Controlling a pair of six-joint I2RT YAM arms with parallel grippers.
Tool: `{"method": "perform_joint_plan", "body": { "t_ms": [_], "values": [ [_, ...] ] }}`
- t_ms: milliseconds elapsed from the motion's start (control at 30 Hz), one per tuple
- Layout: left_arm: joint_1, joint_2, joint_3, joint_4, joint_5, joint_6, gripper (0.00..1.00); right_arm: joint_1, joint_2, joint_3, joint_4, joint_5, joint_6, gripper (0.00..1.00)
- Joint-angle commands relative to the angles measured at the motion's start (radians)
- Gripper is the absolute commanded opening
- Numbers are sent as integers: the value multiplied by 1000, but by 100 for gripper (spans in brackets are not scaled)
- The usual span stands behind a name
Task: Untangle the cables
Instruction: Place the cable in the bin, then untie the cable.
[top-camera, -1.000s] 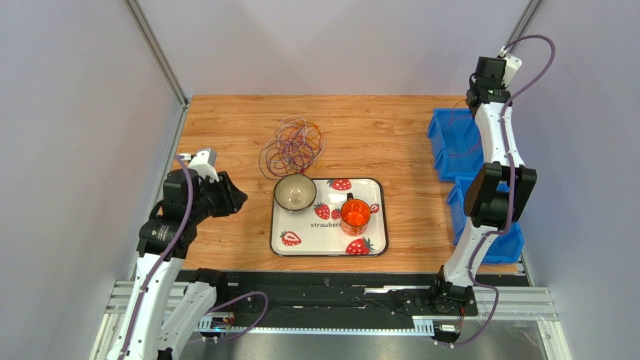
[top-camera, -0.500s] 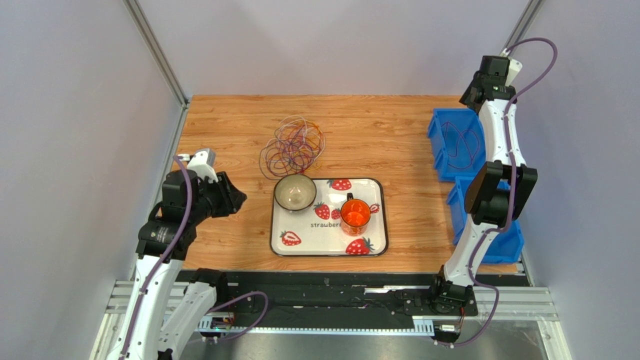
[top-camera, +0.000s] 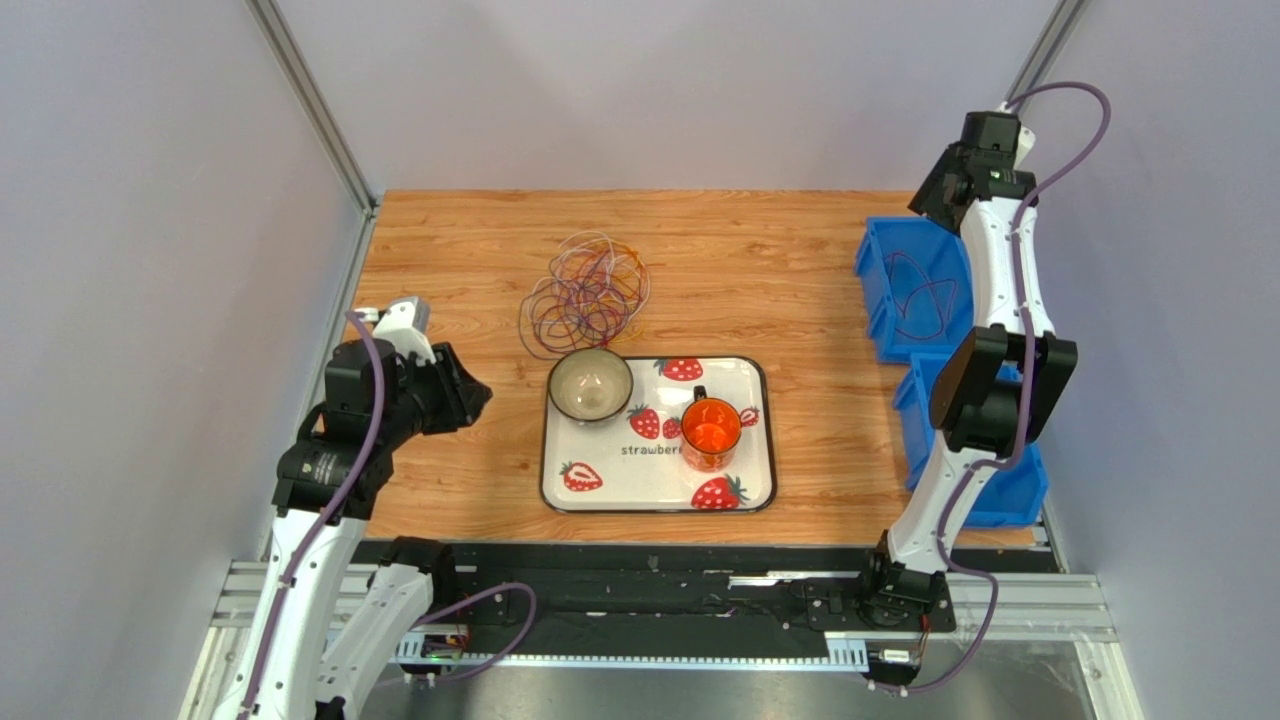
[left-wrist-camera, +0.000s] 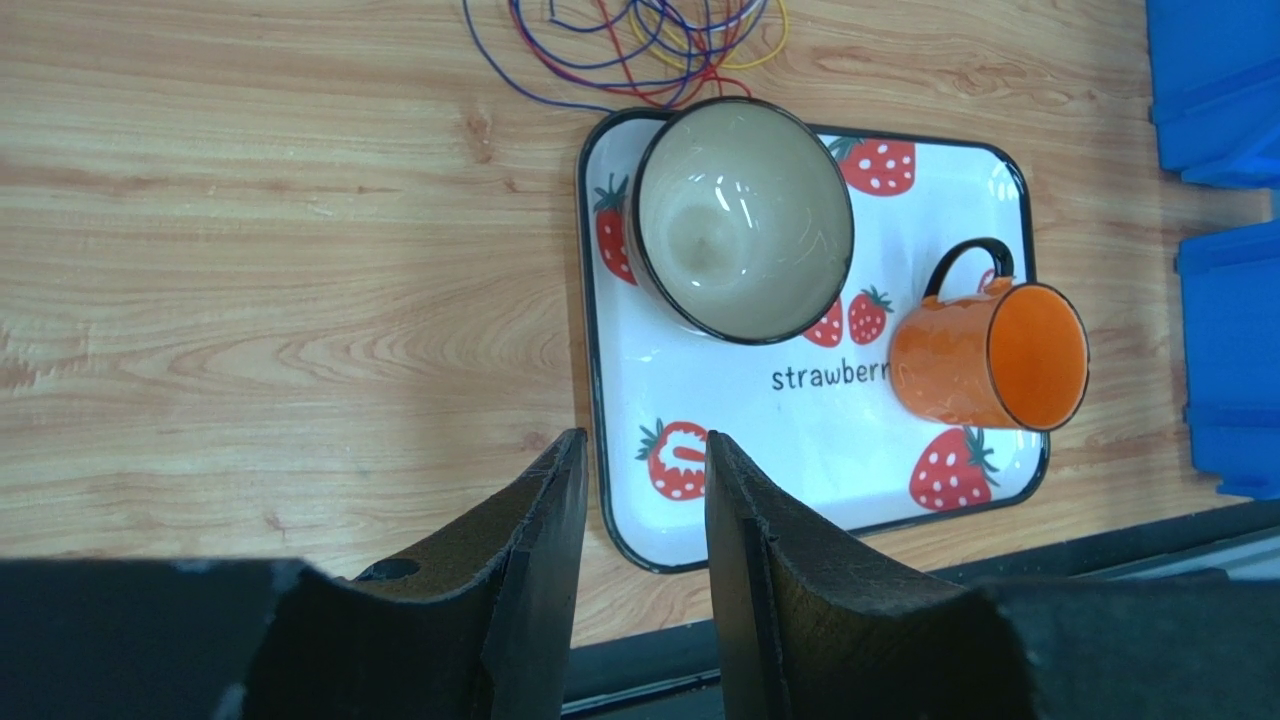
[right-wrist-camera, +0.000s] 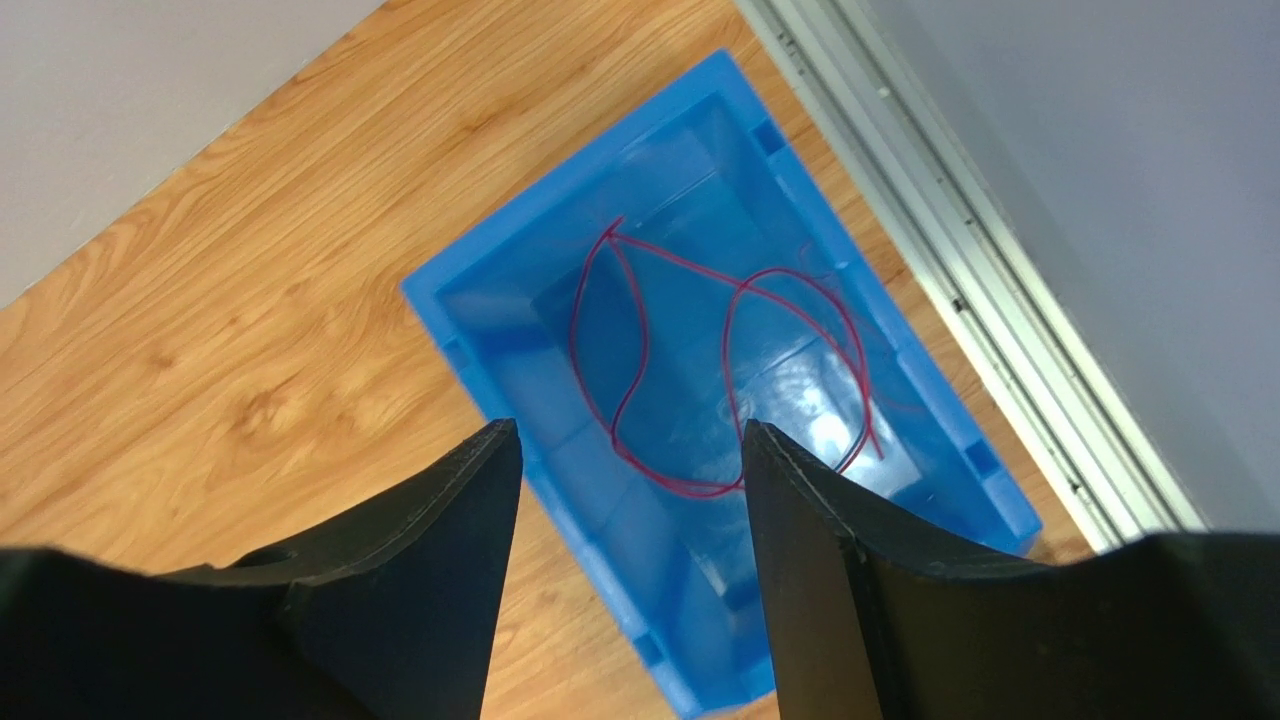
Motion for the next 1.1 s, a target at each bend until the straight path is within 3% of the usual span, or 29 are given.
{"method": "perform_joint_plan", "body": {
  "t_ms": [0, 200, 400, 600, 833, 1067],
  "values": [
    [-3, 28, 2, 15, -7, -7, 43, 8, -124, 72, -68, -133, 46, 60],
    [-3, 45, 5, 10, -10, -7, 43, 92, -282, -53, -56, -281, 76, 59],
    [-3, 51, 8, 3, -50, -19, 42, 262, -541, -360, 91, -246, 28, 58],
    [-4, 74, 22, 1, -61, -25, 42, 301, -695, -572, 94, -397, 95, 52],
    [-51, 110, 18, 56, -56, -48, 39, 361, -863, -816, 149, -460, 102, 53],
    [-88, 224, 73, 110, -142, -49, 37, 413, -926, -1000, 200, -526, 102, 53]
  ]
}}
